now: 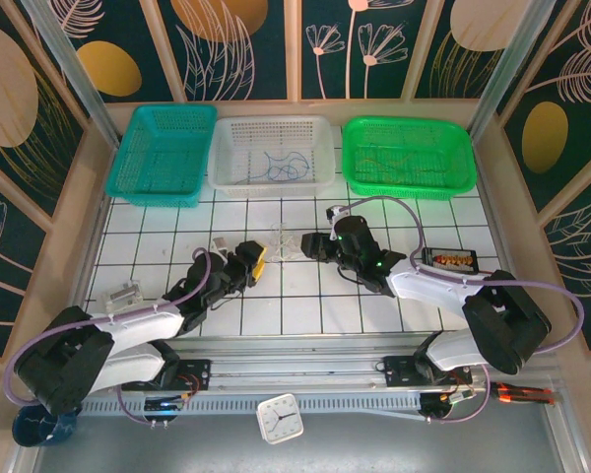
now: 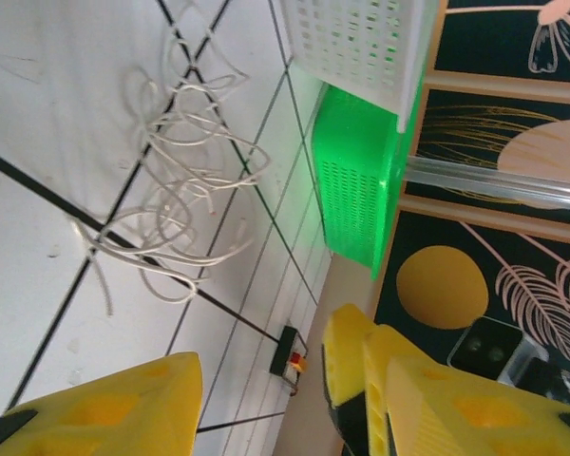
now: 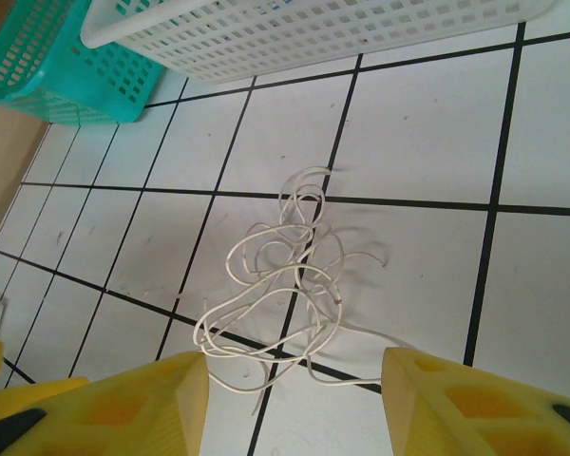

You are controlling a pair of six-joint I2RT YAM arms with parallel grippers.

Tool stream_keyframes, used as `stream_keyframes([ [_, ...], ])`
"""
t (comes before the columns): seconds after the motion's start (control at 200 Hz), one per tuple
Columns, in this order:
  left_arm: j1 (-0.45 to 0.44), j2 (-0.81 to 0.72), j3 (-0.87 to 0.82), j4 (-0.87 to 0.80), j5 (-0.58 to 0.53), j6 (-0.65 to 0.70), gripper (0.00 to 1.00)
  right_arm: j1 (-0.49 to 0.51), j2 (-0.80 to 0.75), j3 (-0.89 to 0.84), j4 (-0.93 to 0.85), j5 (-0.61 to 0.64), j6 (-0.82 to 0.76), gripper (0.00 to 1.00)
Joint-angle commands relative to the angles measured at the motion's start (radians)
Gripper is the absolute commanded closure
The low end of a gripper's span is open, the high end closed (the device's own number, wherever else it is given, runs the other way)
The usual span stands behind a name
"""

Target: Untangle the cables

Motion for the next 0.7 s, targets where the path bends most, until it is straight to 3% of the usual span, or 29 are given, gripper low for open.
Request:
stream_keyframes([
  [0.0,-0.008,0.049,-0.013,0.007,0.002,-0.124,0.47,0.007,-0.014,0.006,0.040,0.027,0.012,0.48],
  [0.305,-0.008,0.199,0.008,0.122,0.024,-0.137,0.55,0.007,-0.029,-0.003,0.033,0.029,0.012,0.49],
  [0.695,-0.008,0.305,0.032,0.192,0.029,-0.152,0.57,0.007,-0.045,-0.013,0.027,0.046,0.012,0.49],
])
